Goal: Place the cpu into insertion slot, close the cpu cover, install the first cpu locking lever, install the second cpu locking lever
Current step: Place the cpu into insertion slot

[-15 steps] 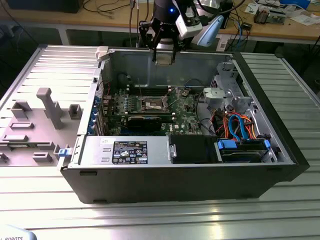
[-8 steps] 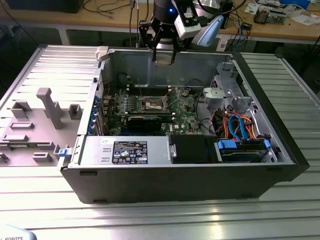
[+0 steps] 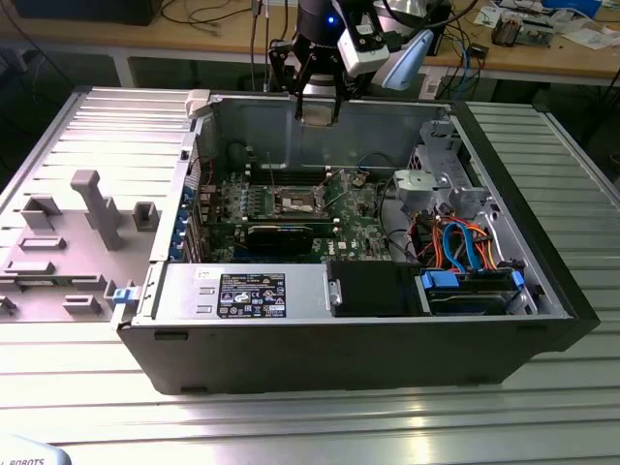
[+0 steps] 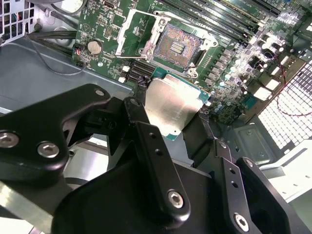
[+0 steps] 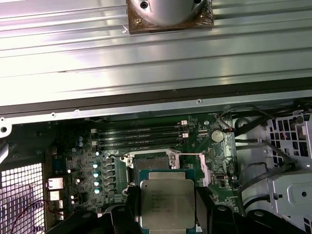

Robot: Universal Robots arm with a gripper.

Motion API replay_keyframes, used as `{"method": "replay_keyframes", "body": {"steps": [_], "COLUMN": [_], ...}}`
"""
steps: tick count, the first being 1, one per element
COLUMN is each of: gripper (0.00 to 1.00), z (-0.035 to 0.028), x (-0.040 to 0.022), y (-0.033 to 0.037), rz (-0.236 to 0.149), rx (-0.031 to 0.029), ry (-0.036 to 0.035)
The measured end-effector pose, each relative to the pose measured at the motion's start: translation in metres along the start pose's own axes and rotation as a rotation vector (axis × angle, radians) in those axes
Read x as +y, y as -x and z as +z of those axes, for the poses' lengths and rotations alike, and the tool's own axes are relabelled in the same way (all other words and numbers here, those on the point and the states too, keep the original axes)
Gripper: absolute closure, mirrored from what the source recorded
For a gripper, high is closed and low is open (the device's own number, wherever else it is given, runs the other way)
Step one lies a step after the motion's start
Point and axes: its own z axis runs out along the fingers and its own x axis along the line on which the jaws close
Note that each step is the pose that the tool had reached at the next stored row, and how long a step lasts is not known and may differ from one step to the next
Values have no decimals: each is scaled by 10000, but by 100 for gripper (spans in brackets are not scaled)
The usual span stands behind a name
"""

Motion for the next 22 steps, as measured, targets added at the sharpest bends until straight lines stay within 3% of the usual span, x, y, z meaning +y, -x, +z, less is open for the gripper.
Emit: {"method": "replay_keyframes", "body": {"steps": [10,17,22], "gripper": [46,46,46], "z": [0,6,7], "x": [-12,-13,-13], "y": [1,1,1], "rz": [14,766,803], "rx": [-2,-67,-72], "ry": [1,18,20]}}
